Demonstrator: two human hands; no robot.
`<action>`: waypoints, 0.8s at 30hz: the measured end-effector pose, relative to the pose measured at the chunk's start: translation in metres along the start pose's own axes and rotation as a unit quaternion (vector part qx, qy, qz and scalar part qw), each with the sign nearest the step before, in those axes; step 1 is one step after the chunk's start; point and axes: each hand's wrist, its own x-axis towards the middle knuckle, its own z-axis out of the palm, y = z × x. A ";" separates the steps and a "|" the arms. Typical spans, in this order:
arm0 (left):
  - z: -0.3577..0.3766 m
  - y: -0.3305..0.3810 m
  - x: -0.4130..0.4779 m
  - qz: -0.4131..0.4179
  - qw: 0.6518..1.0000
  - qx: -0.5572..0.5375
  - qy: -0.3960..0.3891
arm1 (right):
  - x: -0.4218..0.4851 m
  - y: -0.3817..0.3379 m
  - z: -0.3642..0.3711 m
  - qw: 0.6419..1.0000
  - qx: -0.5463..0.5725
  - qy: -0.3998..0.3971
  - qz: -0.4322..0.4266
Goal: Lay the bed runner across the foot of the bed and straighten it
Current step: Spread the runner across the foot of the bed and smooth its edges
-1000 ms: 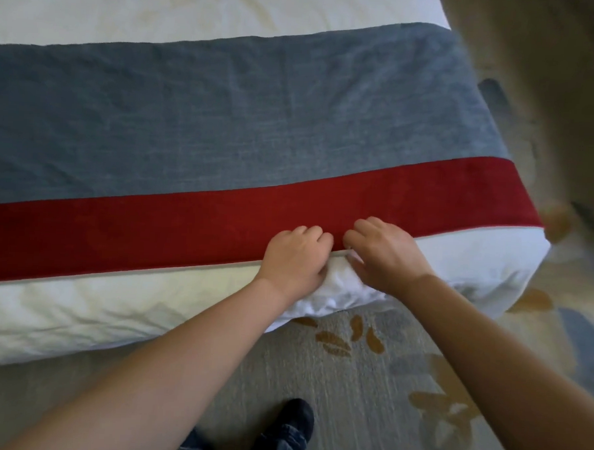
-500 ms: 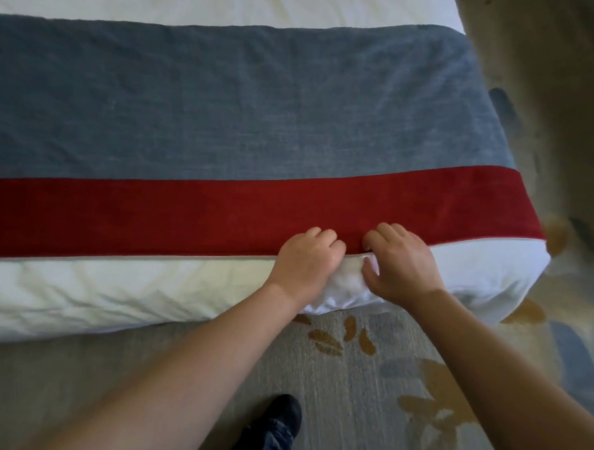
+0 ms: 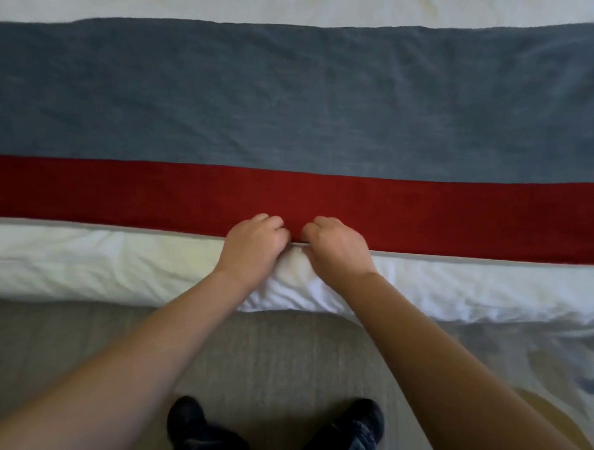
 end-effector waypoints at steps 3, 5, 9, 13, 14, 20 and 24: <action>-0.003 -0.027 -0.019 -0.015 1.000 -0.002 -0.006 | 0.000 -0.013 0.002 0.999 -0.007 -0.003 0.031; -0.004 -0.032 -0.027 0.009 1.000 -0.025 -0.015 | -0.008 -0.013 0.001 1.000 -0.009 -0.007 0.029; -0.007 -0.050 -0.025 0.080 0.996 -0.020 -0.019 | -0.010 -0.022 -0.002 0.997 -0.062 -0.048 0.028; -0.014 -0.099 -0.033 0.087 0.996 0.009 -0.024 | 0.013 -0.050 -0.003 0.998 -0.038 -0.042 0.021; -0.017 -0.115 -0.039 0.073 0.997 0.013 -0.028 | 0.022 -0.063 -0.001 0.999 -0.029 -0.038 0.005; -0.036 -0.217 -0.081 -0.068 0.996 0.032 -0.054 | 0.084 -0.157 0.023 0.998 0.021 -0.001 -0.059; -0.037 -0.246 -0.105 -0.149 0.988 -0.027 -0.021 | 0.098 -0.191 0.036 0.995 0.096 0.032 -0.024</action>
